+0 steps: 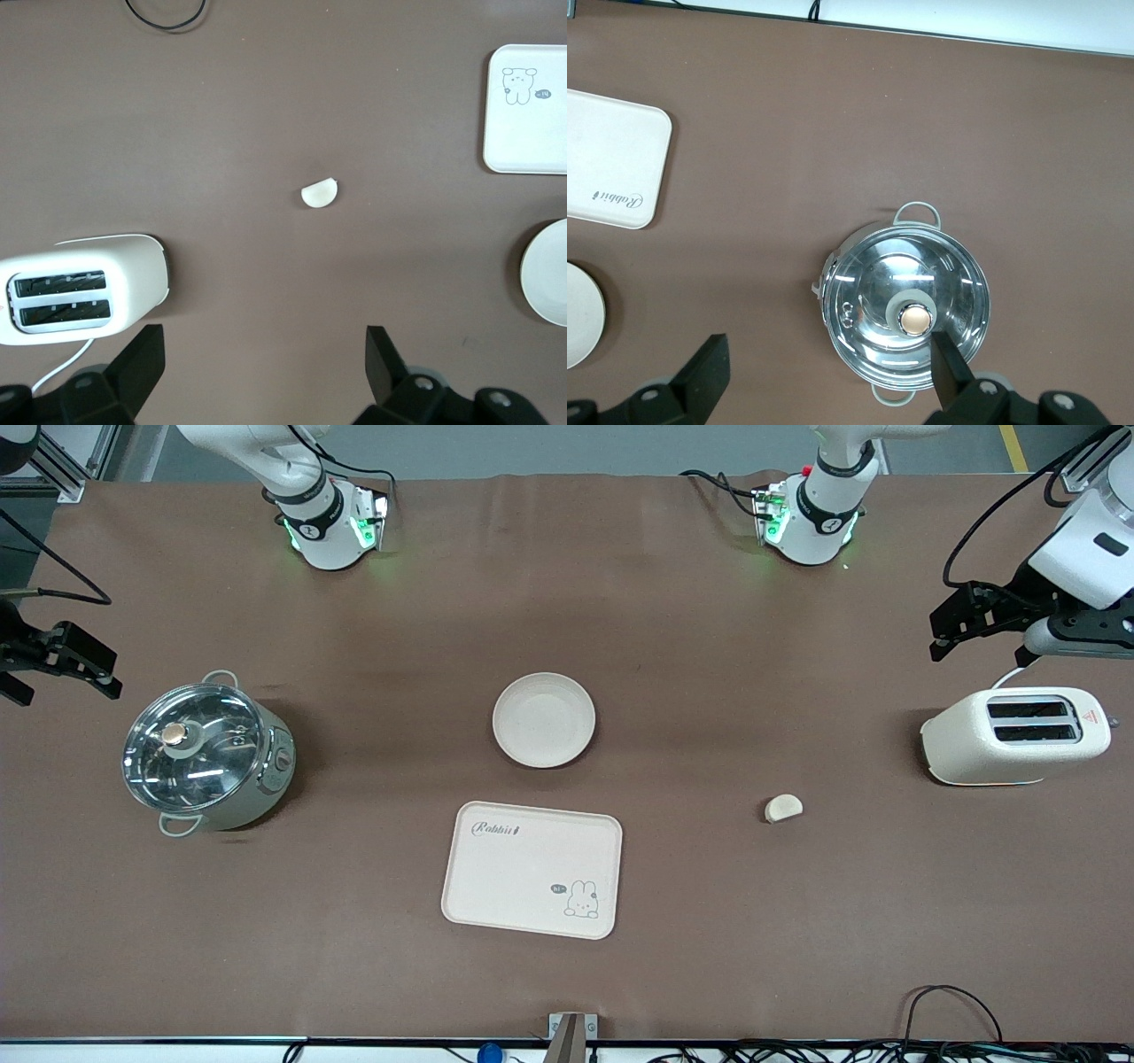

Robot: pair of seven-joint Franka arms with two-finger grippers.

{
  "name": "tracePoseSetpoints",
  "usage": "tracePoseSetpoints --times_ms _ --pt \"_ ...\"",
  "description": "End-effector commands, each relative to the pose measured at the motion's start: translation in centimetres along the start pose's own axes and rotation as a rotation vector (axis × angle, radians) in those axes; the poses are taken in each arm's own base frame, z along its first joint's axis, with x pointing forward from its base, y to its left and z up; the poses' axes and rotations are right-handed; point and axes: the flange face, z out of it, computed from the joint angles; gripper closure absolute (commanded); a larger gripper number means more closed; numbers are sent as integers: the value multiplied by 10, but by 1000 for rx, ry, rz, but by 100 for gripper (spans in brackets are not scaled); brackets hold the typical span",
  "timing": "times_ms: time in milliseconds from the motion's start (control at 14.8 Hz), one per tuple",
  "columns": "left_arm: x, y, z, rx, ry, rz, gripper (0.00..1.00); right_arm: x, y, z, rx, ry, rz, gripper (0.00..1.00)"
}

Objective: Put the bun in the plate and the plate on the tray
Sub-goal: 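Grasp the white bun with the left gripper while the right gripper rises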

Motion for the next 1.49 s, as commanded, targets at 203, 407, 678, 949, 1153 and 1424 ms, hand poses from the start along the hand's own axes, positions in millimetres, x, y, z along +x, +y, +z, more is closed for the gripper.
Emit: tracePoseSetpoints --times_ms 203,407,678,949,1153,1424 --pt "0 -1 -8 -18 -31 4 0 -5 3 2 -15 -18 0 0" --pt "12 -5 23 31 -78 3 0 -9 6 14 -7 -54 1 0" --pt "58 12 156 14 -185 38 0 -8 3 22 1 -67 -6 0" --pt "69 62 313 -15 -175 126 0 -3 -14 63 23 -124 -27 0" --pt "67 66 380 -28 -183 134 0 -2 -40 107 76 -131 -42 0" --pt "46 62 426 -39 -108 143 0 8 -58 157 196 -152 -2 0"
